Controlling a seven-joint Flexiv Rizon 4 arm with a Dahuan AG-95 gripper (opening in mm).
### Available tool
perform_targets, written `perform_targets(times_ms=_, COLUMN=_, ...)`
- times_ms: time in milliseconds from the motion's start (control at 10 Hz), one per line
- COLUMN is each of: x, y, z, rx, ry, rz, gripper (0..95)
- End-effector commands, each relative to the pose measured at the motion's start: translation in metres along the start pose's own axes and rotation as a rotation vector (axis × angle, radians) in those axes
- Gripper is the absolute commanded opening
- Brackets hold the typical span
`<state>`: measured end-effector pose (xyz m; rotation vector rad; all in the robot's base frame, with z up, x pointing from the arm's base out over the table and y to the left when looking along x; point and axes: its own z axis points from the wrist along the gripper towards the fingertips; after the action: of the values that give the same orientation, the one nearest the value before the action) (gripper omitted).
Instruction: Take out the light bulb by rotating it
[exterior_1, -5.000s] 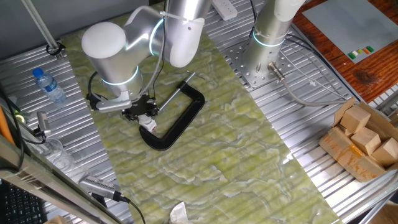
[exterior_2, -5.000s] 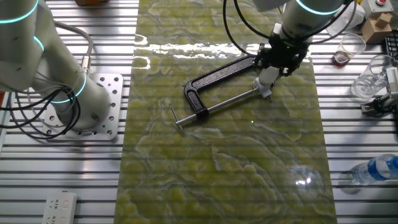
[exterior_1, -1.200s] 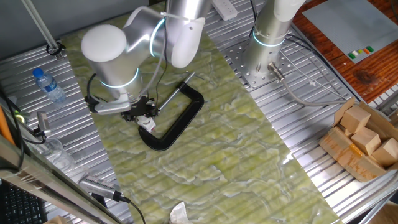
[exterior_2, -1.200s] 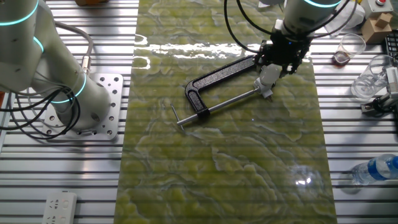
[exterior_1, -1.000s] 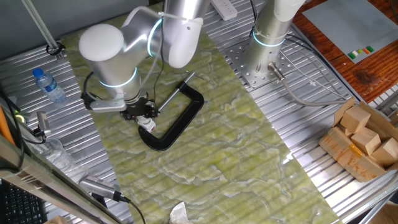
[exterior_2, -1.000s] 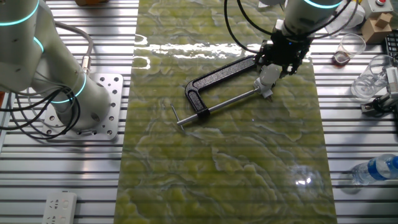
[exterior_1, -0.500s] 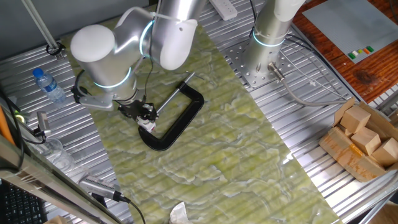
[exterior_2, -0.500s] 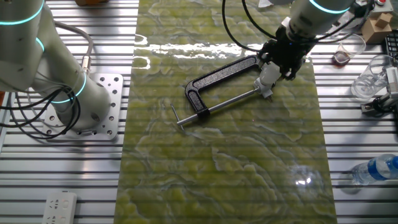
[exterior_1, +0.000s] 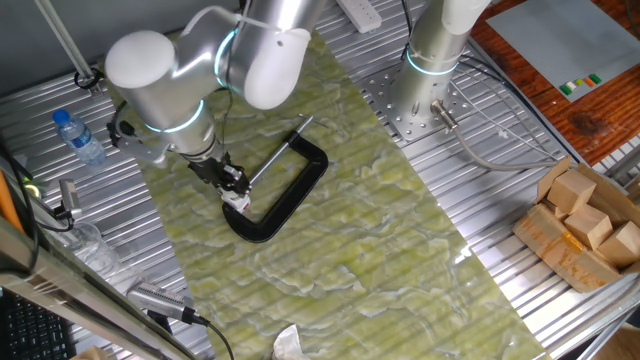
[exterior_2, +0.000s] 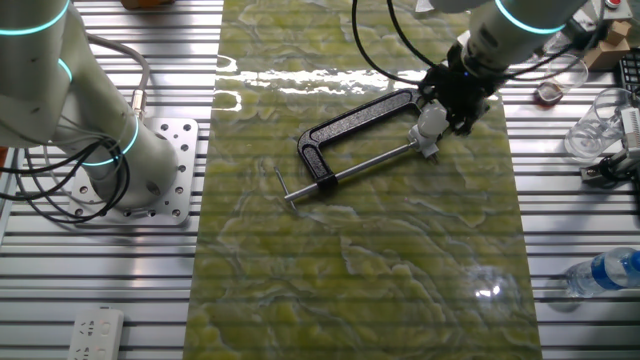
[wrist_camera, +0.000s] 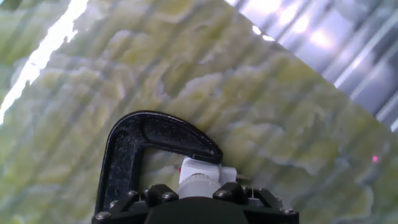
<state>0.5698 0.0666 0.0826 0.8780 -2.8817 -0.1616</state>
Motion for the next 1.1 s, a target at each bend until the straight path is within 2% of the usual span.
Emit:
perform_targets(times_ms=100, x=0.0015, y=-0.0003, z=0.0008, rx=-0.025, ry=-0.006, rz=0.103, gripper=57.0)
perform_targets(times_ms=400, x=0.0017, y=-0.0008, z=0.0019, rx=-0.035, ry=-0.005, rz=0.173, gripper=57.0)
perform_targets(times_ms=1100, x=0.0032, y=-0.0041, z=0.0037, rx=-0.041, ry=-0.006, rz=0.209, gripper=57.0)
